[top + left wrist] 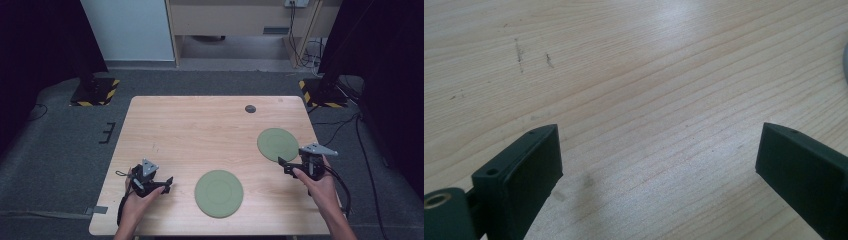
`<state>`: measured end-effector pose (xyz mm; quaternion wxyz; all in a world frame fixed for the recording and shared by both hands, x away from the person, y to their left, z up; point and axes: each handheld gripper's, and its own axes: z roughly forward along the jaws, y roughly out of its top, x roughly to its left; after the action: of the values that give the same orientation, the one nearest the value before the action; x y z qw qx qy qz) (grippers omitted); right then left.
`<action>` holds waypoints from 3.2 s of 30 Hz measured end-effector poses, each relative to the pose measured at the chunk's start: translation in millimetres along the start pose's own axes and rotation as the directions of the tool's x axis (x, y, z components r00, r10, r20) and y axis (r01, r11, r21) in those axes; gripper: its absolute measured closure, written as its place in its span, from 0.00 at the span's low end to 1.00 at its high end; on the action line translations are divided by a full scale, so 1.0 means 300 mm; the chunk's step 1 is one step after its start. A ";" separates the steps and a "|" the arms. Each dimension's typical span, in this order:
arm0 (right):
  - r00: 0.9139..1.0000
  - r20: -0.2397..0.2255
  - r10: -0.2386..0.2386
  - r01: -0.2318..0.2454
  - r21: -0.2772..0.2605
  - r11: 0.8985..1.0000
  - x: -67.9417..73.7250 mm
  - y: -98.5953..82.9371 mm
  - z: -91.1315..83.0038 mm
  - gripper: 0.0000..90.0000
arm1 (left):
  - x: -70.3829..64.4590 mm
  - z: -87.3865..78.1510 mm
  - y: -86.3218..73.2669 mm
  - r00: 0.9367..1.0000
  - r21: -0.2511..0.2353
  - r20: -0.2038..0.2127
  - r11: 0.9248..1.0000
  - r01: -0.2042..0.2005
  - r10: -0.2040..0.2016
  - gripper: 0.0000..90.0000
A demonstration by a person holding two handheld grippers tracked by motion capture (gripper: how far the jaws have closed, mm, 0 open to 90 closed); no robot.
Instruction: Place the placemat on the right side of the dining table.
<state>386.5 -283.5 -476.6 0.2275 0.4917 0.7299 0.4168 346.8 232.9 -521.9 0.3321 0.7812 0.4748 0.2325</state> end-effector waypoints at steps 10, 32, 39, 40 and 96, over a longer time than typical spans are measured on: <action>1.000 -0.014 -0.025 0.026 0.018 1.000 0.029 -0.035 0.002 0.10 | -0.008 0.002 -0.002 1.000 0.007 0.002 1.000 -0.009 0.009 0.05; 0.998 -0.042 -0.051 0.053 0.049 0.997 0.058 -0.090 0.006 0.10 | -0.016 0.011 -0.008 1.000 0.022 0.005 1.000 -0.017 0.017 0.05; 0.997 -0.048 -0.067 0.070 0.069 0.995 0.071 -0.106 0.015 0.10 | -0.017 0.012 -0.010 1.000 0.025 0.006 1.000 -0.018 0.018 0.05; 0.997 -0.050 -0.067 0.070 0.072 0.995 0.072 -0.107 0.016 0.10 | -0.018 0.012 -0.010 1.000 0.025 0.006 1.000 -0.019 0.018 0.05; 0.996 -0.020 -0.085 0.088 0.165 0.982 0.113 -0.149 0.163 0.07 | -0.025 0.033 -0.025 1.000 0.044 0.005 0.999 -0.015 0.015 0.04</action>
<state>385.2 -241.3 -538.1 0.1991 0.4740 0.7841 0.3477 345.9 225.7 -534.6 0.3142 0.7923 0.4733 0.2227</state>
